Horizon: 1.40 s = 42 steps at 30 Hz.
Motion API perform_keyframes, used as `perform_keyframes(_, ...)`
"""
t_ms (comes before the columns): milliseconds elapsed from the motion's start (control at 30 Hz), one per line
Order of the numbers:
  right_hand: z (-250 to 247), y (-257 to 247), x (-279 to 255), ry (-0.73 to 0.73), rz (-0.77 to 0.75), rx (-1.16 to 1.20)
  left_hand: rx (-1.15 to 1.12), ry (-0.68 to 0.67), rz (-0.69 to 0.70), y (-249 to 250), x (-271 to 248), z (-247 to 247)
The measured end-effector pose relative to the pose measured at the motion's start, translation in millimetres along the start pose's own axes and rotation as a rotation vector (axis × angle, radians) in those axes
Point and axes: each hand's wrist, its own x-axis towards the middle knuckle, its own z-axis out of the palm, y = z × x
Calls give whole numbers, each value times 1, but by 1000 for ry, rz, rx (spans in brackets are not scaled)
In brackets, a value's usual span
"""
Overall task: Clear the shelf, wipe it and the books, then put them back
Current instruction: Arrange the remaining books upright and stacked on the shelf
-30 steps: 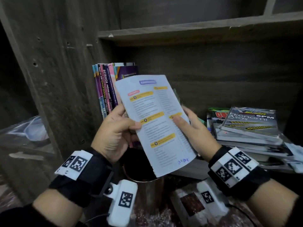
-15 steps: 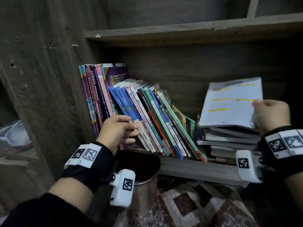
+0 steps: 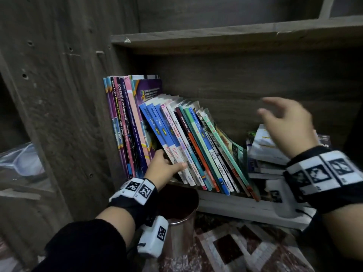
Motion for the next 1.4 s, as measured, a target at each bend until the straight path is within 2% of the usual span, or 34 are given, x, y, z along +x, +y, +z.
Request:
perform_keyframes(133, 61, -69, -3, -172, -304, -82, -14, 32, 53, -4, 4, 11)
perform_keyframes(233, 98, -109, 7, -322, -460, -214, -97, 31, 57, -7, 7, 17)
perform_keyframes(367, 137, -139, 22, -490, -545, -410, -144, 41, 127, -13, 12, 30)
perform_keyframes(467, 155, -142, 27, -494, -592, -523, -105, 84, 133, -7, 6, 37)
perform_keyframes(600, 155, -135, 28, -449, -599, -485, -131, 139, 68, -5, 11, 44)
perform_keyframes(733, 153, -132, 23, -387, -578, -456, -31, 230, 7, -2, 19, 55)
perform_keyframes(867, 155, -133, 20, -335, -548, -462, 2, 322, 41, 0, 21, 58)
perform_keyframes(1100, 155, -138, 20, -289, -439, -375, 78, 250, 93, 4, 17, 20)
perform_keyframes(1167, 148, -137, 22, -303, -423, -279, 126, 229, 67, 3, 15, 4)
perform_keyframes(1267, 129, -113, 23, -338, -348, 20, 221, 207, 44, 4, 12, -7)
perform_keyframes(1333, 113, -86, 15, -238, -265, 220, 228, 182, 23, 6, 13, -8)
perform_keyframes(1400, 100, -53, -1, -155, -163, 316, 273, 123, -22, 10, 15, -11)
